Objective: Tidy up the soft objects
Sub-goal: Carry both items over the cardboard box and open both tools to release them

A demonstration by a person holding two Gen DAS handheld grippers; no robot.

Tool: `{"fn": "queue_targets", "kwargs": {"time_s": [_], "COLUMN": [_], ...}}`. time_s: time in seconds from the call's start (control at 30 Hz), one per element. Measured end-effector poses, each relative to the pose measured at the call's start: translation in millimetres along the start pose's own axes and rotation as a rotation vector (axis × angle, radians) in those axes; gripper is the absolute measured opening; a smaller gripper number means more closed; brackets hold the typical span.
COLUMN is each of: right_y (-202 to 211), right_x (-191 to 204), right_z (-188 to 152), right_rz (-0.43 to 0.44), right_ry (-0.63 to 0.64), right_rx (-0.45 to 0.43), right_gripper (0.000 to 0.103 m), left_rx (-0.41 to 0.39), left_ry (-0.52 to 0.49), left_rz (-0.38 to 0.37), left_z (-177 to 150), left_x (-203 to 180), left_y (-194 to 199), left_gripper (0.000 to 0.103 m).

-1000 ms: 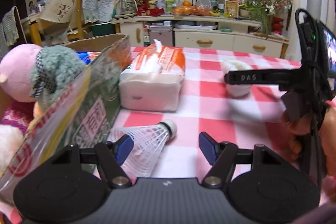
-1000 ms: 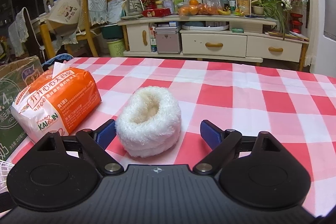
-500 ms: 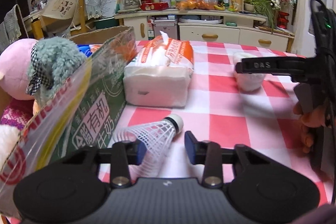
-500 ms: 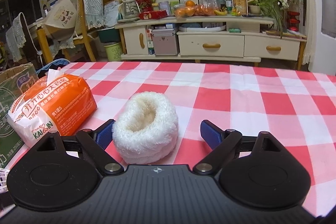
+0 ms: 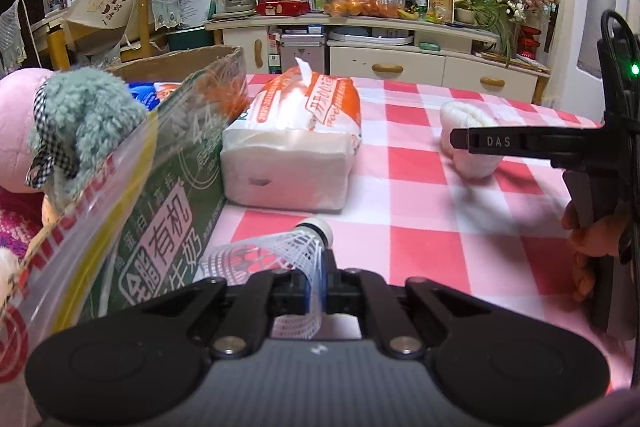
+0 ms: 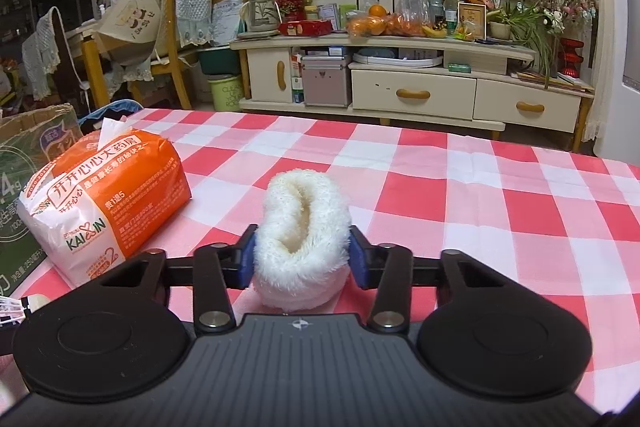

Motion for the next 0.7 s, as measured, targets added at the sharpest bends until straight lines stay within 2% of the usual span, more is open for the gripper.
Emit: {"fn": "queue_targets", "kwargs": {"time_s": [0.13,0.7], "right_y": [4.6,35.9], "right_x": [-3.7,-4.2], "right_z": [-2.6,-19.8], "right_rz": [0.002,-0.012], "right_ry": [-0.018,-0.111], "right_rx": [-0.006,0.026], "right_gripper": [0.042,0.037], "left_rx": [-0.012,-0.072], "left_ry": [0.001,0.036], "left_rz": [-0.027,-0.127], "left_z": [2.0,17.4], "left_x": [-2.3,-2.4], "left_y": [4.7,29.2], "left_gripper": [0.001,0.001]}}
Point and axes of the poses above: each gripper's, at about its wrist camera, not at the fingertips, and y roughly against the way its jaws point, x to its left, z to its top, the point moved 4 cm from there along -y, roughly the way its jaws point, and after that the axes turned 4 degrees about -z, right-handed, at the moved point
